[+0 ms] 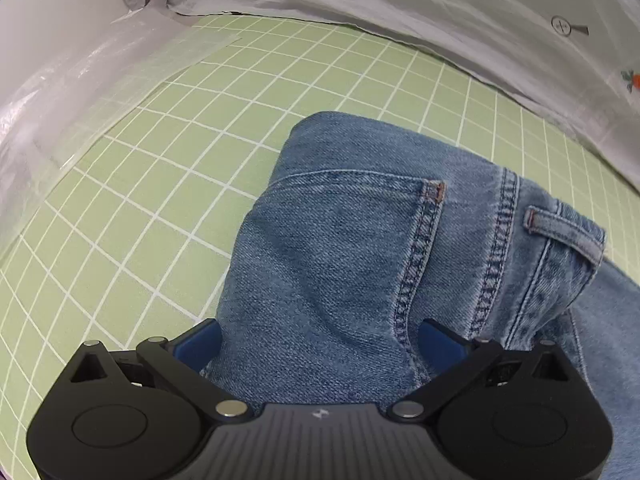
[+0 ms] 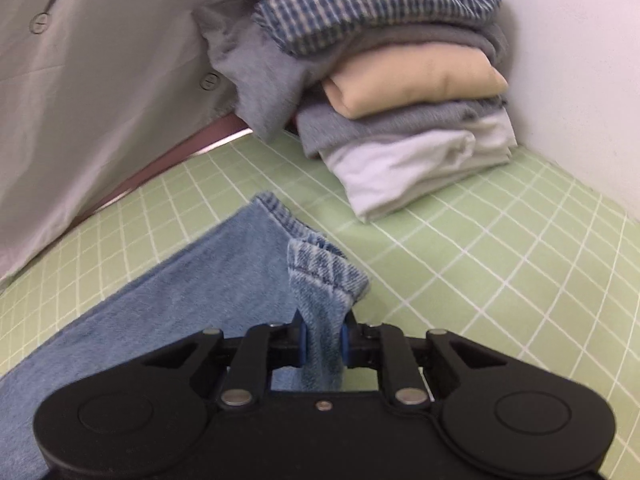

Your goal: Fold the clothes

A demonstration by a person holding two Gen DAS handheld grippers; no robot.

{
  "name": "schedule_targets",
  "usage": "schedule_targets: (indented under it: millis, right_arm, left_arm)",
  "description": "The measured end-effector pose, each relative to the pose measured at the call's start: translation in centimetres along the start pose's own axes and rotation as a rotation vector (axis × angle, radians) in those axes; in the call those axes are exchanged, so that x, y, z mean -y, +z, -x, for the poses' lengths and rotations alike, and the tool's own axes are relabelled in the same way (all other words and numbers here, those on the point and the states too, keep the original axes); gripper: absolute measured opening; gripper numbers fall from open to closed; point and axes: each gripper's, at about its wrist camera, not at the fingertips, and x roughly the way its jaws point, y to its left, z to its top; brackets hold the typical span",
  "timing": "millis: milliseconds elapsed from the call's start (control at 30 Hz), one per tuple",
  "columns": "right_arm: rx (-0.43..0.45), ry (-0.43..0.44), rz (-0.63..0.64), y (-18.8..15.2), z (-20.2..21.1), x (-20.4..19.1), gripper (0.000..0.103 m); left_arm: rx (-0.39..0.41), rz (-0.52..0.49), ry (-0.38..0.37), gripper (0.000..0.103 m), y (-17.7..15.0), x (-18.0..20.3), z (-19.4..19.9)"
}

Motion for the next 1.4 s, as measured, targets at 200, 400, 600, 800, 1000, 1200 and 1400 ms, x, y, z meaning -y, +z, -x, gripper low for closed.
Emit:
schedule_targets:
  millis: [200, 400, 600, 800, 1000, 1200, 1400]
  right_arm:
    - [0.088, 0.128, 0.069, 1.2, 4.9, -5.2, 0.015]
    - [0.139, 0.277, 0.157, 0.5, 10.8, -12.5, 0.015]
    - [0.098, 0.417, 0.306, -5.9, 14.2, -20.6, 0.015]
    - [-0.139, 0.353, 0.539, -18.6, 11.7, -25.7, 0.019]
    - [-0.145, 0.36, 0.544, -18.9, 13.2, -25.9, 0.039]
    - [-0.115, 0.346, 0.429, -17.2, 14.8, -24.2, 0.058]
    - [-0.077, 0.241, 0.352, -15.6, 13.9, -23.4, 0.07]
  left_arm:
    - [0.038, 0.026, -0.05, 0.103, -0.6, -1.8, 2.2]
    - [0.066, 0.016, -0.074, 0.103, -1.4, -4.3, 4.2]
    - [0.083, -0.022, -0.069, 0.103, -2.3, -6.6, 4.9]
    - [0.049, -0.044, -0.079, 0.103, -3.0, -7.9, 4.3]
    - [0.03, -0.048, -0.094, 0.103, -2.5, -7.9, 3.4]
    - [0.028, -0.069, -0.098, 0.103, -2.6, -6.9, 3.1]
    - [-0.003, -0.081, -0.09, 0.103, -3.3, -6.7, 2.3]
